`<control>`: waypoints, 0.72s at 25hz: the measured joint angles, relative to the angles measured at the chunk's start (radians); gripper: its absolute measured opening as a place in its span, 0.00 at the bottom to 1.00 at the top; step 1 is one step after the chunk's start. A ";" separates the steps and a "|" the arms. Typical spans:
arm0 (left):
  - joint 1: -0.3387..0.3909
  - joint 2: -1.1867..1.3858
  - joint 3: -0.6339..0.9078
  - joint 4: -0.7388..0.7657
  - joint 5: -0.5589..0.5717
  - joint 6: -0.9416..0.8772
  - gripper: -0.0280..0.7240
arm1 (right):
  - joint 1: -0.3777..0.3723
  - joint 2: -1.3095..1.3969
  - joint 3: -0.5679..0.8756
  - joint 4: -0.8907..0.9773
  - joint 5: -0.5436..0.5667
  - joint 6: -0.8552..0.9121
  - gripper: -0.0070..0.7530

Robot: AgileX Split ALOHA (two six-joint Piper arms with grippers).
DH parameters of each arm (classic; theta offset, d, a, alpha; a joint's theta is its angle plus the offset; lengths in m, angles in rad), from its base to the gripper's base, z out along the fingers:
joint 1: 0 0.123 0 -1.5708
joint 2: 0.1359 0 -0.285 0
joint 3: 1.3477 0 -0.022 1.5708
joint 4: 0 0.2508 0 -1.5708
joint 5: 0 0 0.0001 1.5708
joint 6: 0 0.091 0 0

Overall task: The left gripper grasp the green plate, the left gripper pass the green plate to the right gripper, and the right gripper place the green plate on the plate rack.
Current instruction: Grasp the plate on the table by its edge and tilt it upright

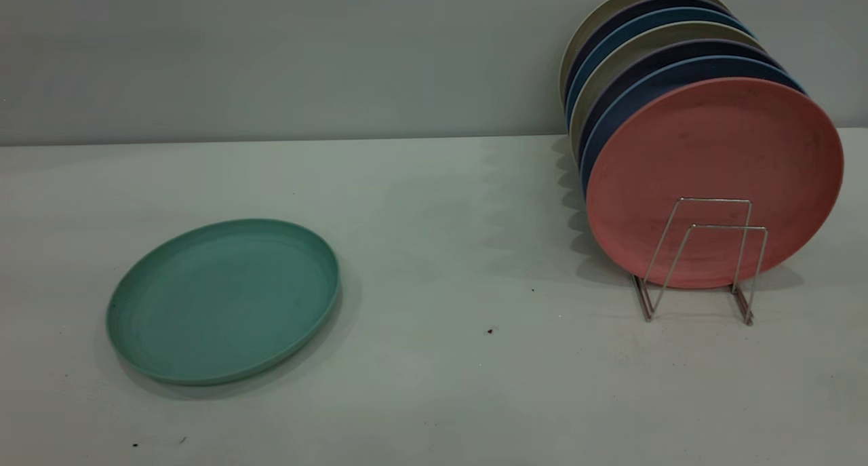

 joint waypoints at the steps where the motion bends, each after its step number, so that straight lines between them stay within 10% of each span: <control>1: 0.000 0.041 -0.017 -0.016 -0.017 0.000 0.81 | 0.000 0.055 -0.014 0.081 -0.014 -0.066 0.67; 9: 0.000 0.348 -0.124 -0.028 -0.096 0.000 0.81 | 0.194 0.435 -0.093 0.706 -0.101 -0.668 0.67; 18: 0.105 0.745 -0.222 -0.029 -0.161 0.010 0.80 | 0.528 0.788 -0.208 0.794 -0.117 -0.696 0.67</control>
